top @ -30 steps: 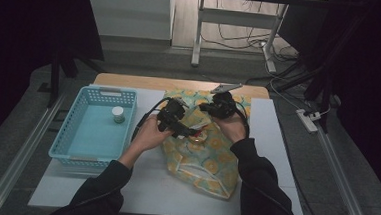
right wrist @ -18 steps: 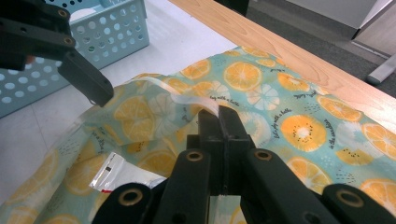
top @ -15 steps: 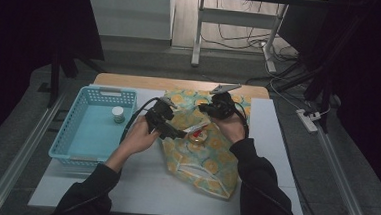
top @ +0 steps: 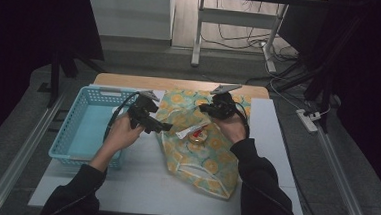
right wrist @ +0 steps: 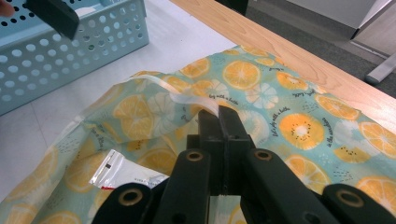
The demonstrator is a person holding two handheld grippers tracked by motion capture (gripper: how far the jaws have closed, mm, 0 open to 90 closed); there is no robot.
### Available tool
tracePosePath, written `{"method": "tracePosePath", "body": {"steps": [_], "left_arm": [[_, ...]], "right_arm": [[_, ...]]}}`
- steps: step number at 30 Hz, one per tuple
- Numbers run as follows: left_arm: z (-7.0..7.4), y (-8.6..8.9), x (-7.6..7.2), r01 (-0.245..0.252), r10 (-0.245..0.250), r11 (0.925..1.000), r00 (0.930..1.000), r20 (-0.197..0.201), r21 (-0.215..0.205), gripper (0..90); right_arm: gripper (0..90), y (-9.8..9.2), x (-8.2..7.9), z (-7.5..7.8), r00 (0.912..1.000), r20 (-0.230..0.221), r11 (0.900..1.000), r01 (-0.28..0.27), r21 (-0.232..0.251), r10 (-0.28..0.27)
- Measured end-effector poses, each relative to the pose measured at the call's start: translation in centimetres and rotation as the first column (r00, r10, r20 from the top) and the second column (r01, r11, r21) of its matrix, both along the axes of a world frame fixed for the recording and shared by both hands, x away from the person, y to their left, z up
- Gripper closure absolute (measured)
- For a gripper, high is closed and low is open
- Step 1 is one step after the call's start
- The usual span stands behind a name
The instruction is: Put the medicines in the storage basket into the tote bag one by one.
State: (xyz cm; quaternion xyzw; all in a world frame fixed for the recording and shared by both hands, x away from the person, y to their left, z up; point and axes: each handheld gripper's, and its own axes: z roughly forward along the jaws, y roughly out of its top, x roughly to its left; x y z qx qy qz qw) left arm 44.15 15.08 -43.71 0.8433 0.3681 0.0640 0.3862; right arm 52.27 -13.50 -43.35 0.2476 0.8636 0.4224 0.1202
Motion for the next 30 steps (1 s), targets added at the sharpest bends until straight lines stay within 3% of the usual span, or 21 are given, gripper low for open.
{"method": "tracePosePath", "body": {"steps": [6, 10, 12, 18, 30], "left_arm": [[0.5, 2.4, -0.4, -0.057, 0.057, 0.9983, 0.9982, 0.022, 0.009, 2.1], [0.8, 4.2, -0.8, -0.105, 0.105, 0.9945, 0.9937, 0.039, -0.003, 2.4], [0.9, 5.1, -0.9, -0.128, 0.127, 0.9917, 0.9908, 0.046, 0.011, 2.4], [0.6, 7.7, -0.9, -0.21, 0.208, 0.9763, 0.977, 0.049, 0.052, 2.5], [-1.0, 11.7, -0.3, -0.329, 0.327, 0.9425, 0.9443, 0.037, 0.06, 2.5]], "right_arm": [[90.0, -0.1, -0.1, 0.0, 1.0, 0.002, 1.0, -0.002, -0.002, 0.002], [90.0, -0.1, -0.1, -0.1, 1.0, 0.003, 1.0, -0.001, -0.003, 0.001], [90.0, 0.0, -0.1, -0.2, 1.0, 0.004, 1.0, -0.002, -0.005, 0.002], [90.0, 0.0, -0.1, -0.1, 1.0, 0.003, 1.0, -0.002, -0.006, 0.002], [90.0, 0.1, -0.1, -0.2, 1.0, 0.002, 1.0, -0.004, -0.011, 0.004]]}}
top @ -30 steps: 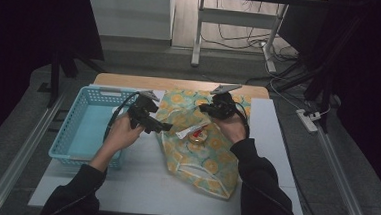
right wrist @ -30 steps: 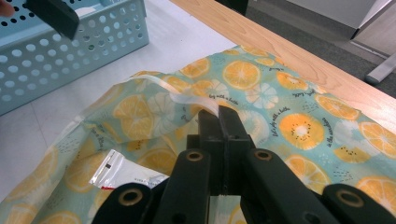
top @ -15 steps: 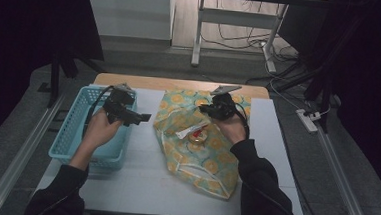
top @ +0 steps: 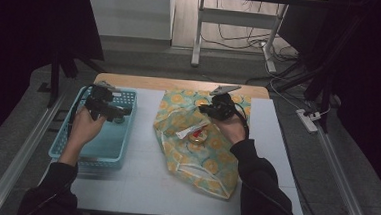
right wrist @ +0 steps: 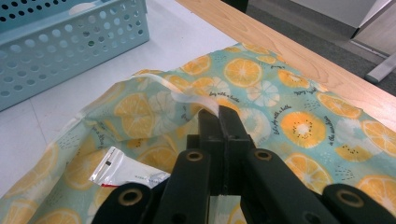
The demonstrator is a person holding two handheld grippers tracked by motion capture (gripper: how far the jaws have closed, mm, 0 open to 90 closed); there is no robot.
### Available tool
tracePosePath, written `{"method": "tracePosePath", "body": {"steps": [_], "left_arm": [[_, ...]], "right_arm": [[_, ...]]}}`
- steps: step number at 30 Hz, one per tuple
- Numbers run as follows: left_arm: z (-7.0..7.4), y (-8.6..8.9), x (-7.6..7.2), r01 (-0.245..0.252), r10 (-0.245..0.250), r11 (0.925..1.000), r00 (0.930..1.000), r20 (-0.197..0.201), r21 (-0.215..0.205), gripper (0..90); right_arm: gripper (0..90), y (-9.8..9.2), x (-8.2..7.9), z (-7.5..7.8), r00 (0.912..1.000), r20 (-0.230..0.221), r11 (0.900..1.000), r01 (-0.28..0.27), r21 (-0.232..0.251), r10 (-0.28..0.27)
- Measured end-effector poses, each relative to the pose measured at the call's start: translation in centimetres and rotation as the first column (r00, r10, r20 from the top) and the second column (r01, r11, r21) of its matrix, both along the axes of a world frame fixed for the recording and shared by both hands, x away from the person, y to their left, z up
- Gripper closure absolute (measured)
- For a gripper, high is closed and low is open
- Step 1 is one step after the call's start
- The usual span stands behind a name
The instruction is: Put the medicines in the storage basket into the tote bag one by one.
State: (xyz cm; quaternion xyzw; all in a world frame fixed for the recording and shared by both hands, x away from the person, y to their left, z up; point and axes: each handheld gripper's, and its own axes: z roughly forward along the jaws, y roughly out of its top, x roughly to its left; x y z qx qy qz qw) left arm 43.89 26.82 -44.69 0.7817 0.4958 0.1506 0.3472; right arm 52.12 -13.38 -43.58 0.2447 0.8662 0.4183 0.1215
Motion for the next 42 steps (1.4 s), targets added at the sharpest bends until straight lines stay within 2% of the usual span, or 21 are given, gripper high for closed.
{"method": "tracePosePath", "body": {"steps": [6, 8, 13, 19, 23, 26, 32, 36, 42], "left_arm": [[-1.2, 1.1, 0.6, -0.035, 0.035, 0.999, 0.9991, -0.024, 0.029, 2.3], [-1.5, 1.4, 0.7, -0.041, 0.041, 0.9989, 0.9989, -0.021, 0.022, 3.1], [-2.4, 1.9, 1.5, -0.054, 0.054, 0.9985, 0.9976, -0.042, 0.009, 3.0], [-3.2, 1.6, 2.4, -0.021, 0.024, 0.9989, 0.9971, -0.073, 0.042, 1.8], [-3.9, 1.5, 2.9, -0.019, 0.023, 0.9988, 0.9954, -0.093, 0.044, 0.1], [-4.4, 1.4, 3.2, -0.02, 0.028, 0.9973, 0.9936, -0.109, 0.071, 0.0], [-5.1, 1.4, 3.7, -0.031, 0.044, 0.9949, 0.9896, -0.137, 0.096, 0.4], [-4.9, 1.3, 3.6, -0.02, 0.035, 0.9932, 0.9915, -0.125, 0.115, 6.9], [-5.2, 1.0, 3.7, 0.009, 0.017, 0.9862, 0.988, -0.153, 0.165, 23.5]], "right_arm": [[90.0, 0.0, 0.0, 0.0, 1.0, 0.0, 1.0, -0.001, 0.0, 0.001], [90.0, 0.0, 0.0, 0.0, 1.0, 0.0, 1.0, -0.001, 0.001, 0.001], [90.0, 0.1, 0.0, 0.0, 1.0, 0.001, 1.0, -0.002, 0.001, 0.002], [90.0, 0.1, 0.0, -0.1, 1.0, -0.001, 1.0, -0.005, 0.0, 0.005], [90.0, 0.1, -0.1, -0.1, 1.0, -0.002, 1.0, -0.006, -0.001, 0.006], [90.0, 0.0, -0.1, -0.1, 1.0, -0.003, 1.0, -0.006, -0.001, 0.006], [90.0, -0.1, 0.0, -0.2, 1.0, -0.005, 1.0, -0.005, -0.001, 0.005], [90.0, -0.1, 0.0, -0.3, 1.0, -0.007, 1.0, -0.005, -0.001, 0.005], [90.0, 0.0, -0.1, -0.3, 0.9999, -0.005, 1.0, -0.011, -0.002, 0.011]]}}
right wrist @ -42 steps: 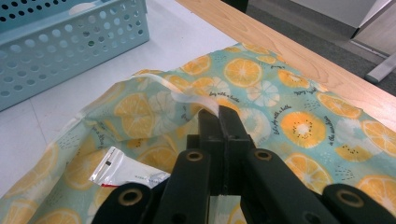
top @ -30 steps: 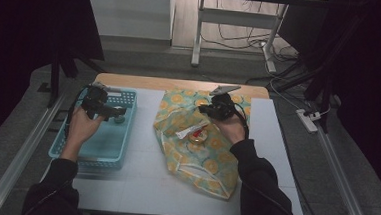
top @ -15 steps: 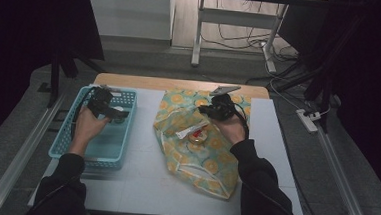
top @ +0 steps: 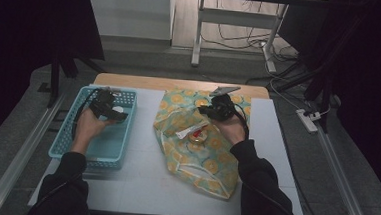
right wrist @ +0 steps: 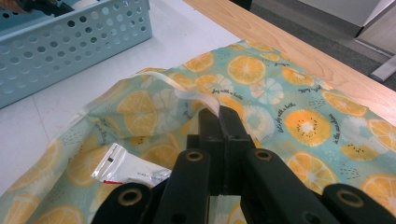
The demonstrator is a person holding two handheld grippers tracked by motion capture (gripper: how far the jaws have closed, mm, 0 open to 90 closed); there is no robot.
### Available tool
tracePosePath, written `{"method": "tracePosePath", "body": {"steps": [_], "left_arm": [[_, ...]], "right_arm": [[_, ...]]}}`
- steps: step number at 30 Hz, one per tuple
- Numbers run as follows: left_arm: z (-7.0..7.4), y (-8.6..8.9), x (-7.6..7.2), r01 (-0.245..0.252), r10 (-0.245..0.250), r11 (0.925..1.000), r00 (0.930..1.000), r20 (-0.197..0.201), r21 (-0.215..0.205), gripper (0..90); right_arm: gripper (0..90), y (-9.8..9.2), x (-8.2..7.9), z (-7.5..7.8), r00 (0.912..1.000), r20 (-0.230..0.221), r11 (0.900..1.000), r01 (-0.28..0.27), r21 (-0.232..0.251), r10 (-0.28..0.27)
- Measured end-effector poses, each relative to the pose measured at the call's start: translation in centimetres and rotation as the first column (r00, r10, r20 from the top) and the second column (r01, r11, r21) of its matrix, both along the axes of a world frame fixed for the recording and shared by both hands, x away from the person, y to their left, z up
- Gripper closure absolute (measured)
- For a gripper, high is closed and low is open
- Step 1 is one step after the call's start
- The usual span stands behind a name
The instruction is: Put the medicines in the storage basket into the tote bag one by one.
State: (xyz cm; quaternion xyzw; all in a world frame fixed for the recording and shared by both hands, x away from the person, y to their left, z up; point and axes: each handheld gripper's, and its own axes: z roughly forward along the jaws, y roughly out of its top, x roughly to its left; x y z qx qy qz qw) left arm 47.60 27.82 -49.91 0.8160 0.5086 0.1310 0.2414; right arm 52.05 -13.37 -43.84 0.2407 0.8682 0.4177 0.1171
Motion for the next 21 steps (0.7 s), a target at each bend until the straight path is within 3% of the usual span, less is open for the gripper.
{"method": "tracePosePath", "body": {"steps": [8, 15, 21], "left_arm": [[0.1, 0.0, 0.1, 0.003, -0.003, 1.0, 0.9996, -0.027, 0.007, 48.8], [0.4, 0.1, 0.0, -0.041, 0.041, 0.9991, 0.9979, -0.05, -0.006, 49.8], [1.1, 0.2, -0.3, -0.049, 0.047, 0.9974, 0.9981, -0.04, -0.054, 49.9]], "right_arm": [[90.0, 0.0, 0.0, -0.1, 1.0, -0.003, 1.0, -0.001, -0.001, 0.001], [90.0, -0.1, 0.0, -0.2, 1.0, -0.004, 1.0, 0.001, 0.002, -0.001], [90.0, 0.0, 0.0, -0.1, 1.0, -0.002, 1.0, 0.003, 0.006, -0.003]]}}
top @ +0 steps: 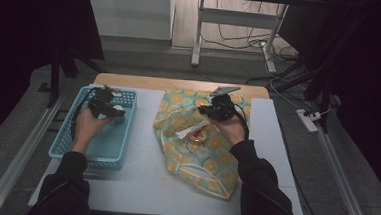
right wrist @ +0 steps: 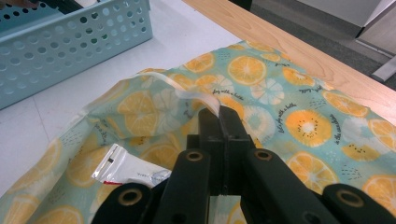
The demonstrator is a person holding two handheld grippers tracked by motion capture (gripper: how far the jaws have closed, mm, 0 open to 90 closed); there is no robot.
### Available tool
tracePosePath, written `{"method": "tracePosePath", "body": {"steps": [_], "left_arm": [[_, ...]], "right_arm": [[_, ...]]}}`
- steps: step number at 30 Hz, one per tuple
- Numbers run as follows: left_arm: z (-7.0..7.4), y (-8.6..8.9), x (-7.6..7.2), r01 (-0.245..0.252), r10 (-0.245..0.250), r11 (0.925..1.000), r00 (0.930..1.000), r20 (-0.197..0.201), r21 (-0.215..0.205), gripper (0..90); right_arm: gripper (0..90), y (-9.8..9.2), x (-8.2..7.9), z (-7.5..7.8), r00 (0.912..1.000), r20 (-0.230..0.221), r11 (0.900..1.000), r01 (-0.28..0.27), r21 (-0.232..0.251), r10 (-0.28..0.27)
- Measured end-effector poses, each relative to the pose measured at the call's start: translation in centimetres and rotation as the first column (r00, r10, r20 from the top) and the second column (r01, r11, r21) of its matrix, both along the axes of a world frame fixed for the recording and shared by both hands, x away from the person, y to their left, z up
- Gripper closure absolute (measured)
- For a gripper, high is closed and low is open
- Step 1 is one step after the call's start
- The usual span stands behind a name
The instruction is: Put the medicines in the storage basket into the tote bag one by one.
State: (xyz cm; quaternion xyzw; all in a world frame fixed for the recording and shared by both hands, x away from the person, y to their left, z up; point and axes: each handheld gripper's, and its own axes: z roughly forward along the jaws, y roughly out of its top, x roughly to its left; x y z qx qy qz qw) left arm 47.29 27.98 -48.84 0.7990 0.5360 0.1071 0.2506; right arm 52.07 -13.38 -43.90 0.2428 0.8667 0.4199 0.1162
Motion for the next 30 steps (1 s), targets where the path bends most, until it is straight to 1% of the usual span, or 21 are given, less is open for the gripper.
{"method": "tracePosePath", "body": {"steps": [2, 3, 6, 11, 18, 21, 24, 26, 28, 30], "left_arm": [[0.3, 0.0, -0.1, -0.008, 0.008, 0.9999, 1.0, -0.001, -0.01, 49.9], [0.6, 0.1, -0.2, -0.004, 0.004, 0.9999, 1.0, 0.003, -0.011, 49.9], [1.3, 0.3, -0.5, -0.004, 0.004, 0.9998, 0.9997, 0.023, -0.021, 49.9], [2.7, 0.4, -1.1, 0.001, 0.0, 0.9996, 0.9991, 0.044, -0.03, 49.9], [4.3, -0.1, -2.0, 0.034, -0.032, 0.999, 0.9967, 0.074, -0.028, 50.0], [5.0, -0.4, -2.3, 0.054, -0.05, 0.9979, 0.9947, 0.09, -0.036, 49.9], [5.6, -0.8, -2.6, 0.073, -0.069, 0.9969, 0.9924, 0.101, -0.031, 49.9], [5.9, -1.1, -2.8, 0.084, -0.079, 0.9958, 0.9906, 0.112, -0.037, 50.0], [6.3, -1.5, -2.9, 0.092, -0.086, 0.9947, 0.9898, 0.113, -0.047, 50.0], [6.6, -2.0, -3.0, 0.109, -0.102, 0.9927, 0.9875, 0.12, -0.053, 49.9]], "right_arm": [[90.0, 0.0, 0.0, 0.1, 1.0, 0.002, 1.0, -0.002, -0.001, 0.002], [90.0, 0.0, 0.0, 0.1, 1.0, 0.003, 1.0, -0.003, -0.001, 0.003], [90.0, 0.0, 0.0, 0.2, 1.0, 0.004, 1.0, -0.002, 0.001, 0.002], [90.0, 0.1, 0.0, 0.2, 1.0, 0.003, 1.0, -0.002, 0.002, 0.002], [90.0, 0.0, 0.0, 0.3, 1.0, 0.007, 1.0, 0.002, 0.004, -0.002], [90.0, -0.1, 0.1, 0.4, 1.0, 0.007, 1.0, 0.001, 0.005, -0.001], [90.0, 0.0, 0.1, 0.5, 1.0, 0.007, 1.0, 0.0, 0.009, 0.0], [90.0, 0.0, 0.1, 0.5, 1.0, 0.005, 1.0, -0.001, 0.012, 0.001], [90.0, 0.0, 0.1, 0.5, 1.0, 0.003, 1.0, -0.002, 0.011, 0.002], [90.0, 0.0, 0.1, 0.5, 1.0, 0.004, 1.0, -0.003, 0.011, 0.002]]}}
